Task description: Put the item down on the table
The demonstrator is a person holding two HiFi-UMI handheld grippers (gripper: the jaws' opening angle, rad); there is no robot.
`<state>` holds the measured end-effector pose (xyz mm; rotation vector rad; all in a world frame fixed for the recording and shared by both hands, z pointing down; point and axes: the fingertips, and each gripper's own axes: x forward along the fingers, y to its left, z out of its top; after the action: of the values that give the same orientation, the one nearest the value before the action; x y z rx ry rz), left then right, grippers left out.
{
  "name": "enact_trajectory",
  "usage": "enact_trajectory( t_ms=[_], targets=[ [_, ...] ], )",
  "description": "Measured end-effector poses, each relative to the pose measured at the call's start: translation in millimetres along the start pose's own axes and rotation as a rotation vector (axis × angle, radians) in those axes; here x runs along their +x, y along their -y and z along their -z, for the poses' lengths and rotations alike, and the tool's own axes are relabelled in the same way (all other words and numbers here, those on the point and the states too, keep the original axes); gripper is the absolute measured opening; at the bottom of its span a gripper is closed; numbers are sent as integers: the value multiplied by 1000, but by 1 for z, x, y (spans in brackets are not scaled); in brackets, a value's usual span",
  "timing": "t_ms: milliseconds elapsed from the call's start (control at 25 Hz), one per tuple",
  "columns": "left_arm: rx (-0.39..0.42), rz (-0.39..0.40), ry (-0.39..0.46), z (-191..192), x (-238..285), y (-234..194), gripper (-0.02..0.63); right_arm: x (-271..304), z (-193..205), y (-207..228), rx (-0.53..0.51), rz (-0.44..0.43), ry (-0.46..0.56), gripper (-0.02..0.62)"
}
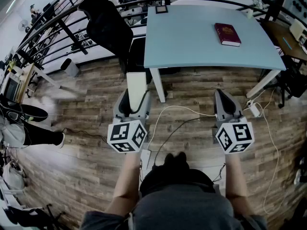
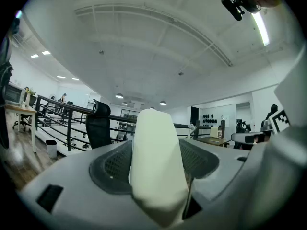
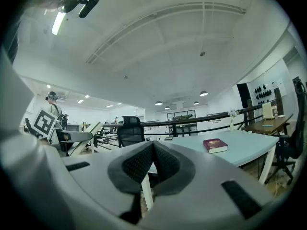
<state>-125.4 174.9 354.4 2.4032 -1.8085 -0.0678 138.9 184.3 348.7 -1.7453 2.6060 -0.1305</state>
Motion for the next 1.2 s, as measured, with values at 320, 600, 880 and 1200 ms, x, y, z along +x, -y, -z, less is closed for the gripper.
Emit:
enact_trajectory(
  t_ms=[320, 600, 880, 1200],
  targets=[
    [9, -9, 9, 0, 8, 25, 308, -8, 1, 17, -22, -28, 13, 3],
    [26, -32, 25, -10, 19, 31, 308, 3, 2, 25, -21, -62, 5, 2],
    [35, -42, 21, -10, 48, 19, 308, 31, 4, 29, -42, -75, 6, 2],
    [37, -31, 26, -11, 121, -13, 308, 101, 7, 45, -45, -68, -16, 2]
  ],
)
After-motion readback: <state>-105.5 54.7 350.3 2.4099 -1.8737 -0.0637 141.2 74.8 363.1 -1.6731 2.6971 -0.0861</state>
